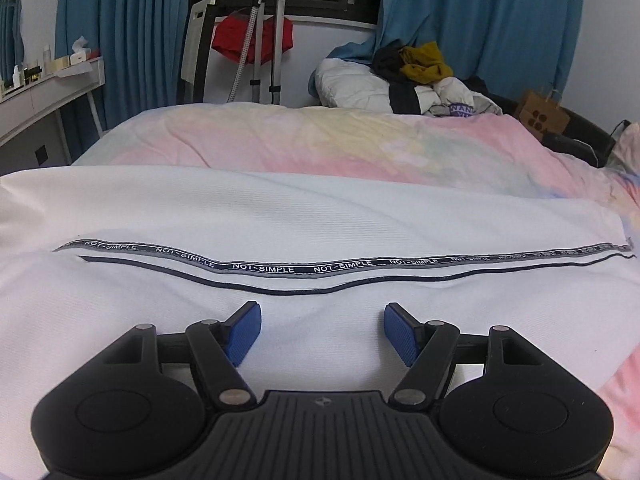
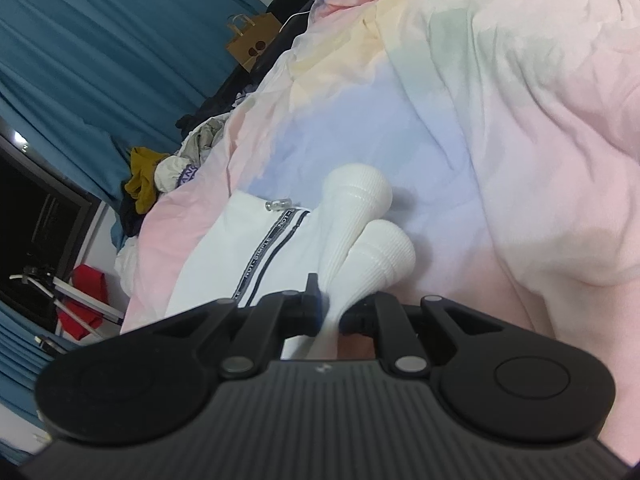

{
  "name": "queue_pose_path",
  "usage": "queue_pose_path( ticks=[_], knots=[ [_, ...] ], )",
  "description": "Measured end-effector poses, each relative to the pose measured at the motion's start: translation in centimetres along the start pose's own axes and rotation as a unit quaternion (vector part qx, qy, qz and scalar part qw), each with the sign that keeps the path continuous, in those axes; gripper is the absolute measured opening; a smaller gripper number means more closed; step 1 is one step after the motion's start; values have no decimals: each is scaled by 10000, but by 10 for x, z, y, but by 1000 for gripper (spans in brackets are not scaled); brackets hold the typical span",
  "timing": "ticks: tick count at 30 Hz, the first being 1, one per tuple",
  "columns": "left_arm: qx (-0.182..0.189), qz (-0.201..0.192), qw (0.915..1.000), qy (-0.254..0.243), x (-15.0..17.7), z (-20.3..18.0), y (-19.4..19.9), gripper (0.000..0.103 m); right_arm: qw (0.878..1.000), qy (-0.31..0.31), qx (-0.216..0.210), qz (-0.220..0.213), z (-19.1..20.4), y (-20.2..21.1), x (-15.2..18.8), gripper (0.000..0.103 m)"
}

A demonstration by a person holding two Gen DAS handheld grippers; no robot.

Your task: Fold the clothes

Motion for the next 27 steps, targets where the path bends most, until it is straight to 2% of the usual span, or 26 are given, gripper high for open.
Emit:
queue_pose_path(
  ticks=[11, 17, 23, 27],
  knots=[
    [-119, -67, 9998, -165, 5, -5, 0, 71, 10000, 36, 53, 39, -1, -3, 1, 11],
    [-118, -34, 9999, -91, 2, -2, -2, 72, 9998, 156, 88, 14, 2, -1, 1, 11],
    [-157, -35, 9994, -308, 5, -4, -5, 74, 9992, 360, 152, -48, 11, 0, 0, 11],
    [-118, 0, 9997, -196, 2, 0, -7, 74, 9991, 366, 198, -111, 15, 3, 1, 11]
  ],
)
Point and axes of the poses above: each gripper's, at about its wrist camera, not at the fingertips, and y roughly against the way its jaws point, z to its left, x to its underside, the point moved 2 cm from there along -y, roughly the way its jaws point, and after that the axes turned 9 degrees about -z, right-handed, at the moved point
